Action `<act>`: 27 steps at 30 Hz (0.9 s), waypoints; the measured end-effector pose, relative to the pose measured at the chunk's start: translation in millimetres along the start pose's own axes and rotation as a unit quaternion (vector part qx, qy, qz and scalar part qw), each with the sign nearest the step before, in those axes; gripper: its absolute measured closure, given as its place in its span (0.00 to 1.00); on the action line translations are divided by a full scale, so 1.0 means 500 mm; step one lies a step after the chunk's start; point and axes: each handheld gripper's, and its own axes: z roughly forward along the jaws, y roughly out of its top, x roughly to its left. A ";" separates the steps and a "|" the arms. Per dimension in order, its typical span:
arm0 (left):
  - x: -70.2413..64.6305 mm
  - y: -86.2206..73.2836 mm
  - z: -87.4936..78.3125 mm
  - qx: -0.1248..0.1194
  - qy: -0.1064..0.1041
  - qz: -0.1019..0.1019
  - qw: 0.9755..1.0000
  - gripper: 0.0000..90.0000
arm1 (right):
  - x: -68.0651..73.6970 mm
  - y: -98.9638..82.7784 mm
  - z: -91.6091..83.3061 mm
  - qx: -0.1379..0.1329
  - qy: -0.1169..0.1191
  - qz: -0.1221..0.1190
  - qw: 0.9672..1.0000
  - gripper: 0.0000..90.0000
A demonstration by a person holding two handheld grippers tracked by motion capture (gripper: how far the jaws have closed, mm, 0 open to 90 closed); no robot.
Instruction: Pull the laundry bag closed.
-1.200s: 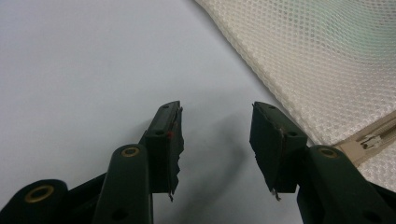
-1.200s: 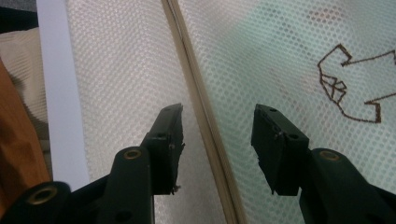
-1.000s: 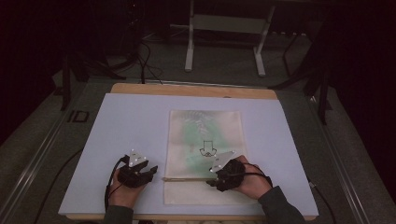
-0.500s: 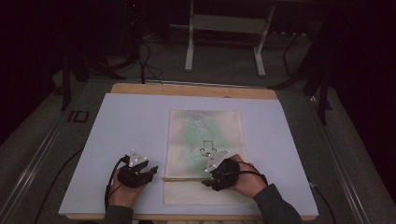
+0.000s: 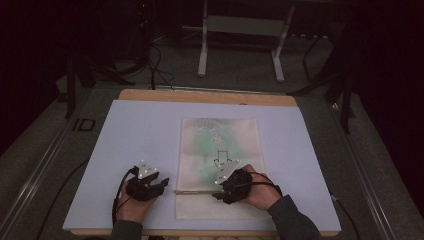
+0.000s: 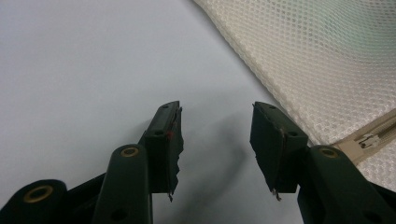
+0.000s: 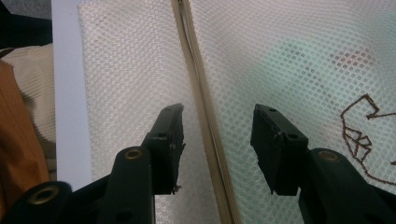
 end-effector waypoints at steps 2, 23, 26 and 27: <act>0.000 0.000 0.000 0.000 0.000 0.000 1.000 0.58 | 0.000 0.002 0.001 -0.001 0.002 -0.001 1.000 0.60; 0.002 0.000 -0.001 -0.002 0.000 -0.002 1.000 0.58 | 0.005 0.039 0.020 0.002 0.017 -0.024 1.000 0.62; 0.002 0.000 -0.001 -0.002 0.000 -0.003 1.000 0.58 | 0.006 0.045 0.023 0.002 0.020 -0.027 0.999 0.62; 0.003 0.000 -0.001 -0.002 0.000 -0.003 1.000 0.58 | 0.005 0.047 0.024 0.002 0.020 -0.028 0.999 0.62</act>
